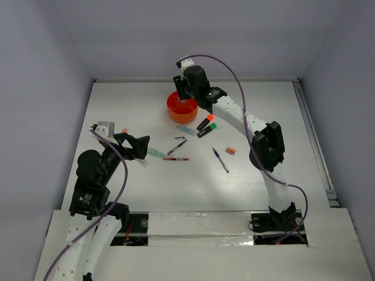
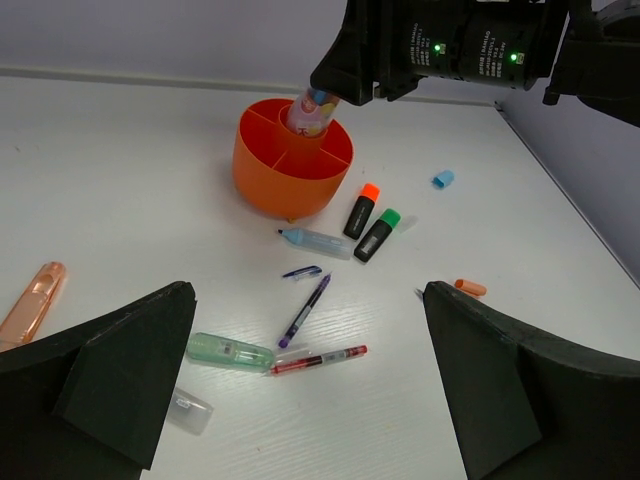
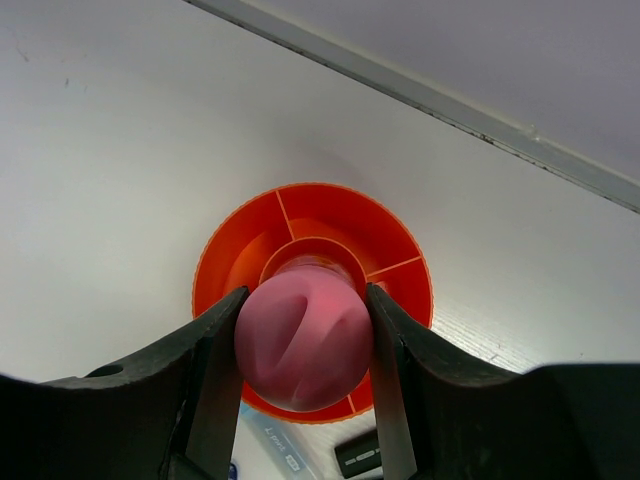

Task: Sort the stationery into containers
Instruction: Place the stationery in the storage box, then pick up the pen from the center of the board, then close the pen cap on the pen.

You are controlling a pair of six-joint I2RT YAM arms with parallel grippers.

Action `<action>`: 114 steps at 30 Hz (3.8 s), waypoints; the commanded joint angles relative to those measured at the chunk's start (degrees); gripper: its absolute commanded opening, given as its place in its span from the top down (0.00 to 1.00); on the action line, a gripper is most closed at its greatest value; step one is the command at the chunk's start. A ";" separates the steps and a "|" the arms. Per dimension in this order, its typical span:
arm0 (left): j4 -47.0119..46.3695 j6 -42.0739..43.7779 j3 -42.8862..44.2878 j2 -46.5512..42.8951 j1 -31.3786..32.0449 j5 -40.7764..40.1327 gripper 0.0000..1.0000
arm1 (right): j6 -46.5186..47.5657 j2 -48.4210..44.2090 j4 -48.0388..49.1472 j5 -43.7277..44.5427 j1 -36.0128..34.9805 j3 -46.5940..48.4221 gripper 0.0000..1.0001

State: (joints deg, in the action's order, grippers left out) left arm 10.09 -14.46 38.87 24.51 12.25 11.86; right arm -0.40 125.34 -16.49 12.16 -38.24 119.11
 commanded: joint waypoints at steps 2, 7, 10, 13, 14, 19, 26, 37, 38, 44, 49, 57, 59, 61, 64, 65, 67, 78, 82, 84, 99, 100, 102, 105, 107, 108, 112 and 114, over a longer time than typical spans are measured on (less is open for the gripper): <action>-2.79 -0.22 -0.64 -0.61 -0.30 0.53 0.01 | -0.91 -0.10 -0.03 -0.74 -0.35 3.93 0.51; -2.71 -0.31 -0.55 -0.52 -0.30 0.54 0.01 | -0.30 0.43 -1.17 -1.18 -0.35 7.54 0.19; -2.71 -0.22 -0.55 -0.34 -0.30 0.45 0.01 | -0.30 -0.79 -1.09 -3.19 -0.35 7.45 0.15; -2.53 -0.31 -0.55 -0.34 -0.30 0.10 0.01 | 0.92 -3.16 -0.74 -9.40 -0.87 4.30 0.21; -2.44 -0.39 -0.47 -0.26 -0.30 -0.34 0.01 | 1.54 -4.04 0.05 -11.61 -0.87 2.72 0.28; -1.39 -0.66 -0.11 -0.34 -0.82 -2.80 0.01 | 4.26 -7.04 0.67 -22.09 -6.74 -7.47 0.83; 2.30 -3.38 1.64 -2.36 -0.83 -16.24 0.01 | 6.12 -5.28 -0.12 -23.14 -12.03 -14.06 0.62; 3.62 -4.88 1.38 -4.56 -0.83 -21.61 0.01 | 8.84 4.73 -7.14 -25.18 -16.16 -6.02 0.21; 3.71 -4.88 1.38 -5.00 -0.83 -21.61 0.01 | 8.93 6.57 -9.07 -24.48 -16.17 -4.95 0.21; 3.36 -4.61 1.12 -5.88 -0.30 -20.38 0.01 | 8.93 8.35 -10.14 -21.04 -16.69 -5.37 0.26; 3.18 -4.53 1.03 -5.79 0.23 -20.12 0.01 | 8.49 7.73 -10.40 -20.86 -16.69 -7.05 0.32; 3.27 -4.53 1.03 -5.97 0.23 -20.38 0.01 | 7.88 7.73 -11.46 -19.72 -17.75 -8.89 0.34; 3.27 -4.53 1.03 -5.97 0.23 -20.30 0.01 | 7.70 7.55 -11.63 -19.11 -17.75 -9.24 0.34; 3.27 -4.53 1.03 -5.97 0.23 -20.29 0.01 | 7.44 7.29 -11.55 -18.76 -17.75 -10.03 0.36; 3.19 -4.53 1.03 -6.14 0.23 -20.12 0.01 | 7.17 7.03 -11.37 -18.41 -17.75 -10.48 0.43; 3.18 -4.53 1.03 -6.23 0.23 -20.12 0.01 | 6.91 7.11 -11.37 -18.23 -17.75 -10.56 0.46; 3.27 -4.53 1.03 -6.14 0.23 -20.29 0.01 | 6.73 7.55 -11.55 -17.97 -18.27 -10.30 0.55; 3.36 -5.58 1.21 -5.09 0.23 -21.70 0.01 | 1.20 1.15 -1.10 -12.96 -18.27 -12.85 0.91; 2.83 -5.49 1.12 -3.16 0.23 -19.60 0.01 | -2.23 -5.79 4.35 -13.92 -18.27 -16.71 0.92; 2.57 -8.02 0.77 -1.49 0.23 -16.70 0.01 | -3.20 -10.35 5.94 -13.92 -18.27 -20.31 0.92; -23.87 -21.40 -11.79 6.16 2.42 3.96 0.30 | -9.70 -37.44 -8.27 -12.51 -18.27 -37.55 0.96; -25.19 -21.40 -12.41 6.16 3.30 4.14 0.30 | -9.96 -37.97 -10.30 -12.51 -18.27 -36.94 0.96; -29.06 -20.53 -14.16 6.07 6.28 4.05 0.36 | -10.84 -39.02 -15.05 -14.53 -17.05 -34.48 0.97; -34.24 -19.12 -16.80 5.20 9.88 2.74 0.49 | -12.07 -39.29 -20.05 -18.74 -15.64 -30.79 0.99; -37.84 -18.24 -18.21 4.06 11.38 1.34 0.52 | -12.69 -39.21 -23.04 -21.55 -14.94 -28.94 1.00; -38.82 -17.54 -19.09 3.79 12.70 1.15 0.53 | -12.95 -39.21 -23.84 -22.35 -14.41 -27.37 1.00; -41.81 -14.73 -19.89 4.58 15.34 1.15 0.54 | -14.18 -39.47 -26.48 -24.38 -13.27 -24.89 1.00; -43.04 -13.93 -20.41 4.40 16.57 0.10 0.54 | -14.89 -39.91 -26.23 -25.78 -12.65 -24.71 1.00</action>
State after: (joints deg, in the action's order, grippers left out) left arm -24.95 -31.18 19.09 29.39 27.20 12.88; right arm -13.58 87.70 -40.05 -9.76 -51.57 91.50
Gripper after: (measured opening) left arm 0.457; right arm 0.301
